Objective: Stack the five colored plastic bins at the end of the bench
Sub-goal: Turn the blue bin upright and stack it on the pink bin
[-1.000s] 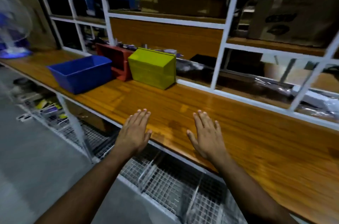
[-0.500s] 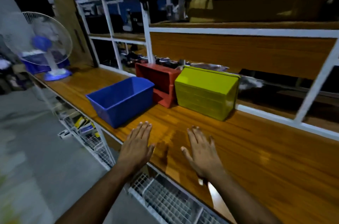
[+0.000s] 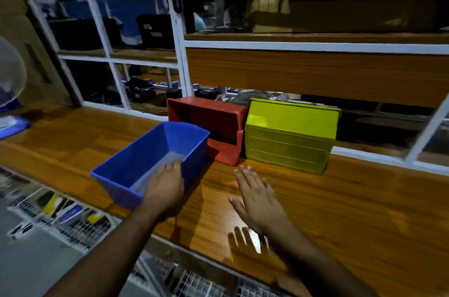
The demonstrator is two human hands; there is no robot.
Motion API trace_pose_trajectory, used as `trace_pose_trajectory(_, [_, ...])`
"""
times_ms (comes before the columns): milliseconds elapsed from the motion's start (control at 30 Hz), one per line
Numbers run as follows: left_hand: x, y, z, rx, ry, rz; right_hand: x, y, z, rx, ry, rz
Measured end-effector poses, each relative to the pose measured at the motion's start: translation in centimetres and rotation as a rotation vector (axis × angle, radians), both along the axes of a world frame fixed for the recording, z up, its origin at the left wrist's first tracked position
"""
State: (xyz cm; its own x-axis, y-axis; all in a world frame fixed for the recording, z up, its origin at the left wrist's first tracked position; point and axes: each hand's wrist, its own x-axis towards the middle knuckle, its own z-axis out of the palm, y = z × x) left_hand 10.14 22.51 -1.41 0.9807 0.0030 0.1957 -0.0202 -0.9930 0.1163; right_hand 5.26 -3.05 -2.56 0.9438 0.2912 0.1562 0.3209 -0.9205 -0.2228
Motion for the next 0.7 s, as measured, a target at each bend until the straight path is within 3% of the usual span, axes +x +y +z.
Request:
trace_pose_trajectory(133, [2.6, 1.8, 0.6, -0.043, 0.131, 0.034, 0.1, 3.7, 0.3, -0.011, 0.036, -0.042])
trace_pose_trajectory(300, [1.9, 2.6, 1.3, 0.034, 0.175, -0.087, -0.3, 6.9, -0.3, -0.009, 0.075, -0.053])
trace_pose_trajectory(500, [-1.4, 2.4, 3.6, 0.054, 0.350, -0.332, -0.3, 7.7, 0.7, -0.088, -0.057, -0.036])
trace_pose_trajectory(700, [-2.4, 1.7, 4.3, 0.013, 0.392, -0.574, -3.7, 4.5, 0.8, -0.192, -0.205, -0.050])
